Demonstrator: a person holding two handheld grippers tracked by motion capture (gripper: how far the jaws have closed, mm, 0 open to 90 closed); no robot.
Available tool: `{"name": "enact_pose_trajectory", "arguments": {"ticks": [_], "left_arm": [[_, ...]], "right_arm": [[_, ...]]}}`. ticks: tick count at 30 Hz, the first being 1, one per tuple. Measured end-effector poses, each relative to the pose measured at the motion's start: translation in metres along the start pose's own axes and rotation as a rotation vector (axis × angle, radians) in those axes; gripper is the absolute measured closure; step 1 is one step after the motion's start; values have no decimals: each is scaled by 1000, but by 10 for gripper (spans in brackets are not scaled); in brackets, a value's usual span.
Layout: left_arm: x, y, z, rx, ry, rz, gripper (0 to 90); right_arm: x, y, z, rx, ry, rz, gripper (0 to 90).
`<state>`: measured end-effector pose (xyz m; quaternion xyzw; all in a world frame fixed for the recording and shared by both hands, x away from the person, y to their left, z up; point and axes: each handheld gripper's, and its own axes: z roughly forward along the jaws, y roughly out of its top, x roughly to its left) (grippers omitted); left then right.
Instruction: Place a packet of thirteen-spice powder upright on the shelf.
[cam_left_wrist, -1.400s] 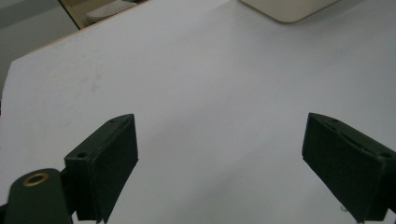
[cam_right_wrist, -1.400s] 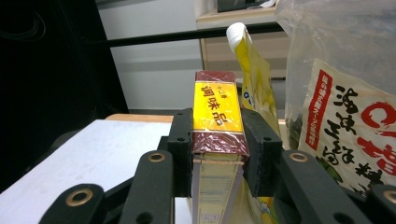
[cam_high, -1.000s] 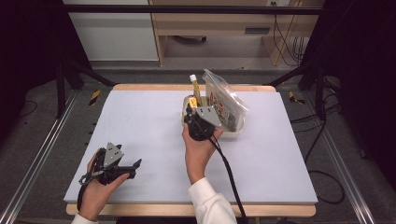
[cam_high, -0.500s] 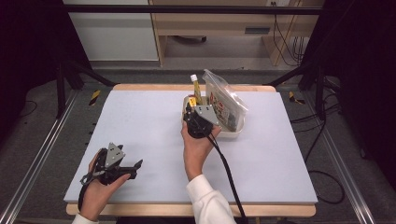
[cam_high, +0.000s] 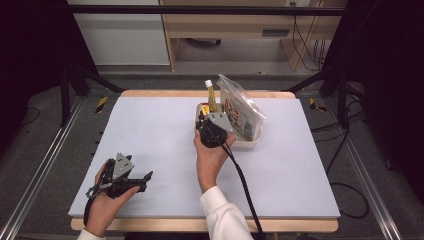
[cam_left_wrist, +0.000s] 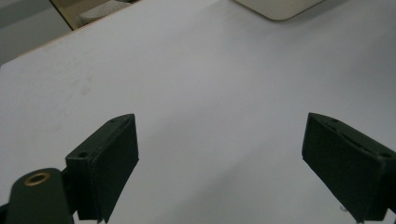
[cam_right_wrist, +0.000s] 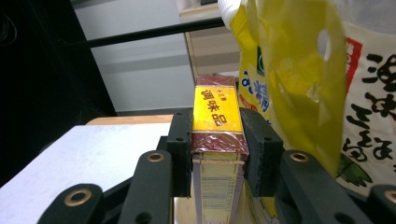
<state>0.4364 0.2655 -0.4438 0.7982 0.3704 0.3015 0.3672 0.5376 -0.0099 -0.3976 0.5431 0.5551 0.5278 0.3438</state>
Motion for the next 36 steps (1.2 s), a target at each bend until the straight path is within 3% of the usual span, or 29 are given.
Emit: {"name": "enact_pose_trajectory", "arguments": {"ticks": [19, 36], "left_arm": [[0, 0, 0, 0, 0, 0, 106], [0, 0, 0, 2, -5, 2, 109]], "right_arm": [[-1, -5, 5, 49, 13, -38, 663], [-2, -7, 9, 55, 10, -57, 648]]}}
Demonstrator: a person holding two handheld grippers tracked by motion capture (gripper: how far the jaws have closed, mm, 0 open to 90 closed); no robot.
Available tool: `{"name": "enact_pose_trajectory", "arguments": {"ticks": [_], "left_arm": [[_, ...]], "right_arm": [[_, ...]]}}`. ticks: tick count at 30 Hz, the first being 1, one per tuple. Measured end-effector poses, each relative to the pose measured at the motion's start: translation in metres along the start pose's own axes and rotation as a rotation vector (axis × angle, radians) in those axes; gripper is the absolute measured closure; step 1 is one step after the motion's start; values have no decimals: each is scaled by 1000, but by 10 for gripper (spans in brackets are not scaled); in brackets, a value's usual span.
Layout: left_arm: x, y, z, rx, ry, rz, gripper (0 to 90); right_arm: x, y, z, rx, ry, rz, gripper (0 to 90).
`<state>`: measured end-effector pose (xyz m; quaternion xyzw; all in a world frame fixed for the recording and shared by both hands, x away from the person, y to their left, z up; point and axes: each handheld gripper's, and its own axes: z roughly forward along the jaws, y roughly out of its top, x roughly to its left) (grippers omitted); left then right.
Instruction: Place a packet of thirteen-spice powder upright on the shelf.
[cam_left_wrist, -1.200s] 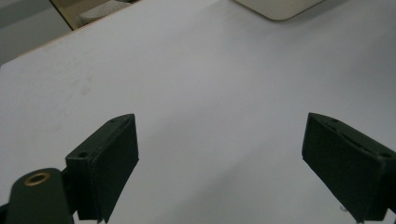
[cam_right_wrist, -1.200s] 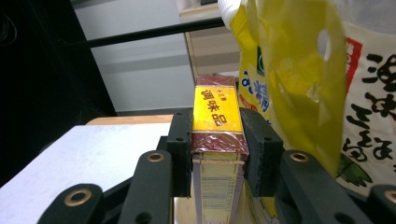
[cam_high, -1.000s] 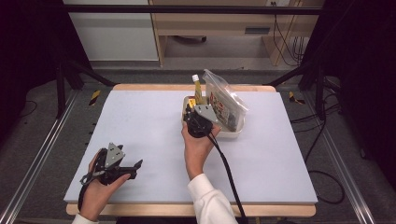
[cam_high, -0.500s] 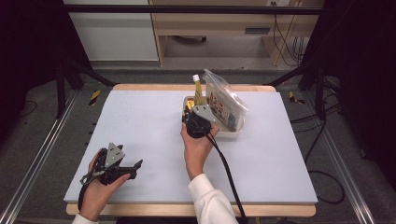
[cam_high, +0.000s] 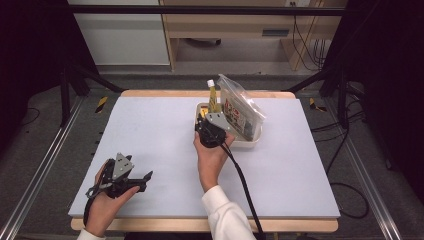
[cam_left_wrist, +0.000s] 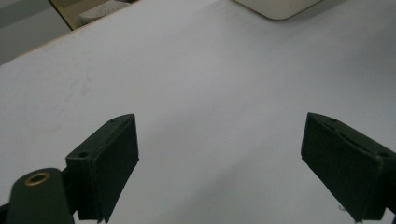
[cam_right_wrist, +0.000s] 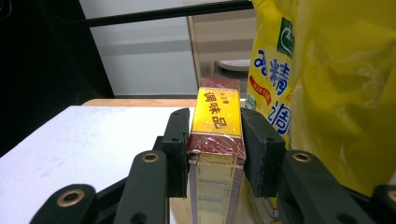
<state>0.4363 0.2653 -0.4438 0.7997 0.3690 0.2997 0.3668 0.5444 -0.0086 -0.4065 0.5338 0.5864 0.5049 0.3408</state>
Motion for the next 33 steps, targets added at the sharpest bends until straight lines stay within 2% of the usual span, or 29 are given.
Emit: {"name": "enact_pose_trajectory", "arguments": {"ticks": [6, 12, 17, 33], "left_arm": [[1, 0, -1, -2, 2, -2, 109], [1, 1, -1, -6, 4, -2, 109], [2, 1, -2, -3, 8, 6, 109], [2, 0, 0, 0, 13, -6, 96]], "right_arm": [[0, 2, -4, -14, 25, -4, 590], [1, 3, -10, 0, 48, -29, 565], [1, 5, -16, 15, 67, -55, 562], [4, 6, -36, 47, 124, -117, 561]]}}
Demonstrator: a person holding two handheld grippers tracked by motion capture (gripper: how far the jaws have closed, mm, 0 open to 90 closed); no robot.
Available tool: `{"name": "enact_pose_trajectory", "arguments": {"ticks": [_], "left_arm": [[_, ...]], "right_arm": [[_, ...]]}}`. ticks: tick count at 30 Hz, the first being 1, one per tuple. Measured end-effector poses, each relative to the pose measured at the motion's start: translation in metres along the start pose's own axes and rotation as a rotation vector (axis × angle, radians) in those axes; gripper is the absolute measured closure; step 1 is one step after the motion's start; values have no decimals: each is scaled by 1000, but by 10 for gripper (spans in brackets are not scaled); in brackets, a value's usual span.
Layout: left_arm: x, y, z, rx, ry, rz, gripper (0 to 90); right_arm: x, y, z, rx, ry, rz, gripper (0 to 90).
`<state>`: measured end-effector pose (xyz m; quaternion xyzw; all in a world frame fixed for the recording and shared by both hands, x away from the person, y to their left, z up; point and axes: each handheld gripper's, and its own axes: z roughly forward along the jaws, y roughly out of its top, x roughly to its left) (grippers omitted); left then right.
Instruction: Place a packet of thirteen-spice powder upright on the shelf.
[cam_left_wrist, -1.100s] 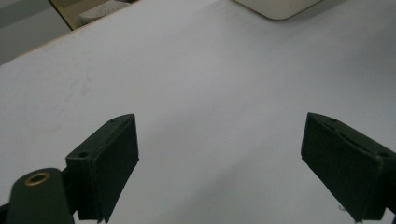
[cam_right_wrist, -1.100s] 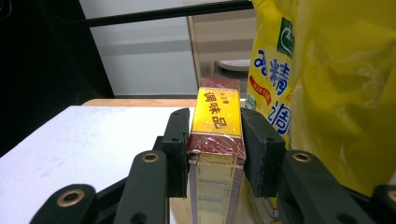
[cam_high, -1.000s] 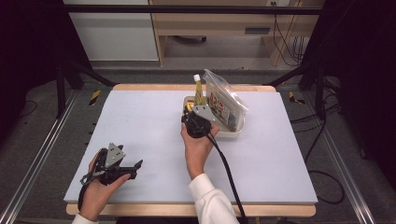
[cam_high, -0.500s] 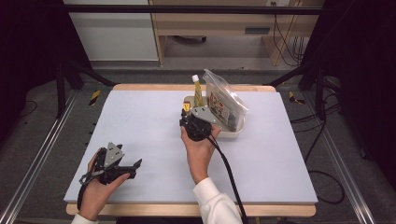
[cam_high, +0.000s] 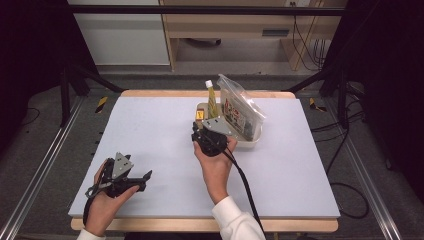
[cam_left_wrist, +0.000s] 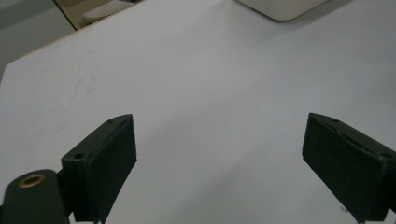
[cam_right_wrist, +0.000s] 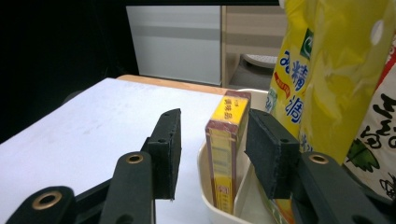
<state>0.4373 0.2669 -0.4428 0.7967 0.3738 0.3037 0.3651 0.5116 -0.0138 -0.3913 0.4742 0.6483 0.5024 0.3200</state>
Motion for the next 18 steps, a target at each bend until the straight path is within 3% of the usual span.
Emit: {"name": "enact_pose_trajectory", "arguments": {"ticks": [13, 18], "left_arm": [[2, 0, -2, -10, -1, -3, 95], [3, 0, -2, -14, 2, -6, 92]], "right_arm": [[2, -2, -8, 29, 32, -37, 550], [2, 0, -11, 36, 51, -43, 450]]}}
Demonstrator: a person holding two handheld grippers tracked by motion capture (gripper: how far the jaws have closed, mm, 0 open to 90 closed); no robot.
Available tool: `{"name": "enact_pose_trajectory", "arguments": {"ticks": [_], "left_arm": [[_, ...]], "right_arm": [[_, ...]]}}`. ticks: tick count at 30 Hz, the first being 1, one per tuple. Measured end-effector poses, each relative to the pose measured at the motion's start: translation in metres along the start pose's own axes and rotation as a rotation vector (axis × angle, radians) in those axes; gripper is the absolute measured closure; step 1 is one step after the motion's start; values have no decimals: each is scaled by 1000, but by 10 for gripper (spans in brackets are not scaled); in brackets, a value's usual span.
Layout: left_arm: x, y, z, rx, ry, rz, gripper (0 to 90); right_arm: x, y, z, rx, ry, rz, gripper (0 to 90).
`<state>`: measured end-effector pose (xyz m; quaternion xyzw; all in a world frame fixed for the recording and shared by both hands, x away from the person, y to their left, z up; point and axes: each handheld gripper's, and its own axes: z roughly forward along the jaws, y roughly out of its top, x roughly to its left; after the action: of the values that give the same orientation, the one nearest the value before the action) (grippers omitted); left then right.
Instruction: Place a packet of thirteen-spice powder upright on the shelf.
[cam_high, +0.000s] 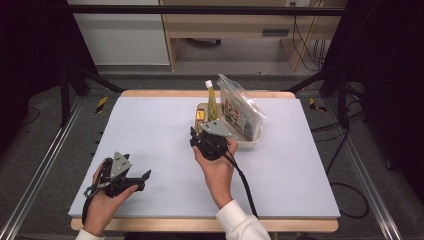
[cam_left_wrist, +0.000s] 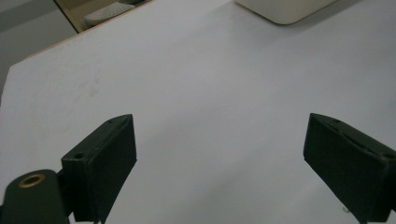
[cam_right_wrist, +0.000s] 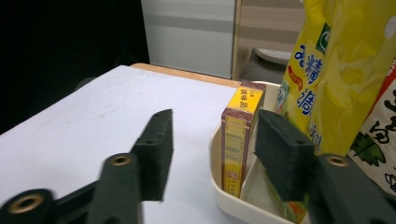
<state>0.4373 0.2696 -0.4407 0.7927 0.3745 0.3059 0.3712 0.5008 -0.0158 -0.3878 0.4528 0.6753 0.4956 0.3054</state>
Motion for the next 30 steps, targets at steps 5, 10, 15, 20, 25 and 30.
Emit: {"name": "enact_pose_trajectory", "arguments": {"ticks": [5, 10, 15, 20, 25, 30], "left_arm": [[0, 0, 0, 1, 0, 0, 92], [0, -1, 0, 1, -1, -2, 92], [0, 0, 0, 1, -2, -3, 91], [0, -1, 0, 8, -5, -7, 82], [1, -2, 1, 5, -10, -13, 69], [2, -3, 0, 10, -16, -15, 63]], "right_arm": [[2, 1, -8, 28, 19, -29, 342], [0, -2, -19, 49, 39, -57, 291], [-7, -5, -28, 75, 64, -70, 233], [-14, -11, -36, 107, 76, -103, 161], [-24, -17, -42, 131, 89, -121, 101], [-35, -22, -53, 138, 108, -151, 74]]}}
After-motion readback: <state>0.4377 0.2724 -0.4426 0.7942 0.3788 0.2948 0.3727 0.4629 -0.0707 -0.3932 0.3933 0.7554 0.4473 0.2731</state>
